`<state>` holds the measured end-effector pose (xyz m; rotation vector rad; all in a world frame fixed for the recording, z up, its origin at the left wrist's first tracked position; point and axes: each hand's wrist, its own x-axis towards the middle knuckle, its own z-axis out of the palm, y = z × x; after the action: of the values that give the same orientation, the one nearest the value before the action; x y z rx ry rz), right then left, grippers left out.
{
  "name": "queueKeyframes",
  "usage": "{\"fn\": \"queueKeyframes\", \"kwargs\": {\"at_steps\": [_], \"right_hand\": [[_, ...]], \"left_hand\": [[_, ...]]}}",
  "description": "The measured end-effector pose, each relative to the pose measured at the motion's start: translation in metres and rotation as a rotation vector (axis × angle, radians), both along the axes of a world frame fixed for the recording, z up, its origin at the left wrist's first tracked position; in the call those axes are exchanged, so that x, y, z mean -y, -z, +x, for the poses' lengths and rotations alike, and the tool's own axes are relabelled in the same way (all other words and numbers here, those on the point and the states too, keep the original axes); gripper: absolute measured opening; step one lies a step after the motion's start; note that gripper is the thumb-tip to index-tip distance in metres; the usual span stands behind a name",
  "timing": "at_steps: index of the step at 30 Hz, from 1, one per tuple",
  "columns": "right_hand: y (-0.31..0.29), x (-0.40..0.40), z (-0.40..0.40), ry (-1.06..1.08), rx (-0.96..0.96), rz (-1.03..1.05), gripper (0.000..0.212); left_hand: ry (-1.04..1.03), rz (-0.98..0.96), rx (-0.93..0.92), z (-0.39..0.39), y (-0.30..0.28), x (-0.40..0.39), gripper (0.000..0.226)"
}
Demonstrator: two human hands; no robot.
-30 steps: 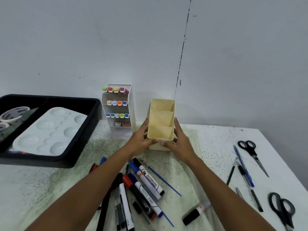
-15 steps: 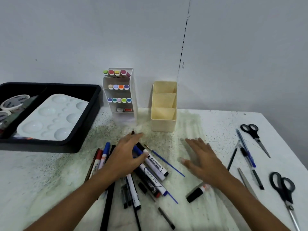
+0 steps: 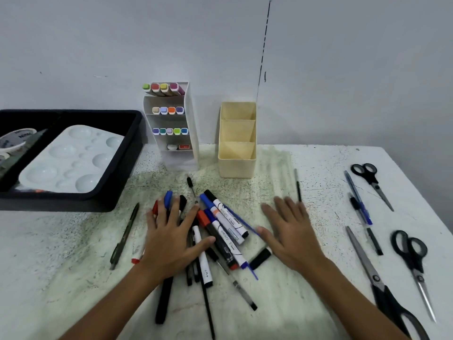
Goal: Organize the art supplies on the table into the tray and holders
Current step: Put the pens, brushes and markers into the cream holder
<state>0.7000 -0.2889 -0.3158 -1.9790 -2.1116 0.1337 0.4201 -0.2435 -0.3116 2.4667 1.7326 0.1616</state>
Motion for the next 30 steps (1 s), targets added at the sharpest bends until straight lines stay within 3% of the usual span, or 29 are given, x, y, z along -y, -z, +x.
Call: {"fn": "queueKeyframes", "kwargs": {"at_steps": [5,7,9,12,16,19,22,27,30], "right_hand": [[-0.007,-0.023,-0.020,-0.154,-0.165,0.000,0.079],[-0.017,-0.024,-0.006,-0.090,-0.275,0.063,0.074],[-0.025,-0.025,0.027,0.049,-0.318,0.150,0.071],[-0.028,-0.027,0.105,0.331,-0.136,0.129,0.085],[-0.024,-0.025,0.179,0.550,0.079,-0.140,0.089],[-0.015,-0.024,0.186,0.499,0.091,-0.235,0.080],[-0.011,-0.020,0.165,0.429,0.035,-0.180,0.079],[-0.016,-0.010,0.110,0.185,-0.007,-0.094,0.062],[-0.016,-0.007,0.092,0.114,-0.085,-0.079,0.066]], "left_hand": [[0.015,0.000,0.182,0.001,-0.002,-0.003,0.096],[-0.014,0.011,0.319,-0.008,-0.008,-0.006,0.094],[-0.061,0.097,0.326,-0.024,-0.011,-0.011,0.094],[-0.219,0.082,0.215,-0.046,-0.011,-0.016,0.101],[-0.273,-0.007,0.118,-0.051,-0.002,-0.015,0.113],[-0.236,-0.020,0.110,-0.037,0.001,-0.014,0.120],[-0.208,-0.006,0.135,-0.021,-0.002,-0.013,0.123],[-0.134,-0.023,0.165,0.003,-0.005,-0.006,0.122],[-0.100,-0.048,0.188,0.010,-0.006,-0.003,0.119]]}}
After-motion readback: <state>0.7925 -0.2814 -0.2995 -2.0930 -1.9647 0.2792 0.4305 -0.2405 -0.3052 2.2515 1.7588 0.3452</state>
